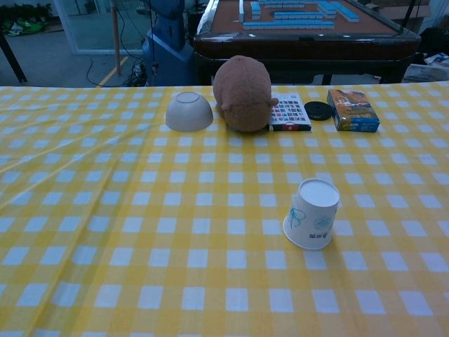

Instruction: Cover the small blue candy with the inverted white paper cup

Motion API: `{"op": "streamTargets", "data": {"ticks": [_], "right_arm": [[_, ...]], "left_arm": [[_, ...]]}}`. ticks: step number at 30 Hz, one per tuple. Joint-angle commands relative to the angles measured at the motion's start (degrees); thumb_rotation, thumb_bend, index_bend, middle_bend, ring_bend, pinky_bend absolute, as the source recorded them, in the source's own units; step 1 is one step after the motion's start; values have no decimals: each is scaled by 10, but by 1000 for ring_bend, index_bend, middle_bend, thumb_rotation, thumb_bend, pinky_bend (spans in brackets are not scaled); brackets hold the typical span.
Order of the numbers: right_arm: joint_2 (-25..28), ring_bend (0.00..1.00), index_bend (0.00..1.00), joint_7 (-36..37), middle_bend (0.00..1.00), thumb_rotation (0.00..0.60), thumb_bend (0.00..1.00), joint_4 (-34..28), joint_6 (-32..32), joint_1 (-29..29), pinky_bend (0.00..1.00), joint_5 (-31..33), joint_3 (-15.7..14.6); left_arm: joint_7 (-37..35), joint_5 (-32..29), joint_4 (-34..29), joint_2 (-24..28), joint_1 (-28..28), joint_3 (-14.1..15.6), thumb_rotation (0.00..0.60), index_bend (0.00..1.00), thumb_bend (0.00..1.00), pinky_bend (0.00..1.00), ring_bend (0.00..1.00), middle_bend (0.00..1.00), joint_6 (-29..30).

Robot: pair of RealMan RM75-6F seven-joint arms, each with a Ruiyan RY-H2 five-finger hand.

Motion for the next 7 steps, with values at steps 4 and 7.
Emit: {"op": "streamTargets", "data": {"ticks": [4, 7], "right_arm": [[2, 452, 245, 44, 535, 600, 0, 36, 31, -38, 566, 2, 12], [13, 450, 245, 64, 532, 600, 3, 39, 21, -40, 566, -2, 14]], "left_arm": [[11, -11, 4, -8, -1, -6, 600, 405, 83, 644, 372, 323, 2], [18, -17, 5, -12, -2, -8, 600, 405, 83, 644, 372, 323, 0]]}}
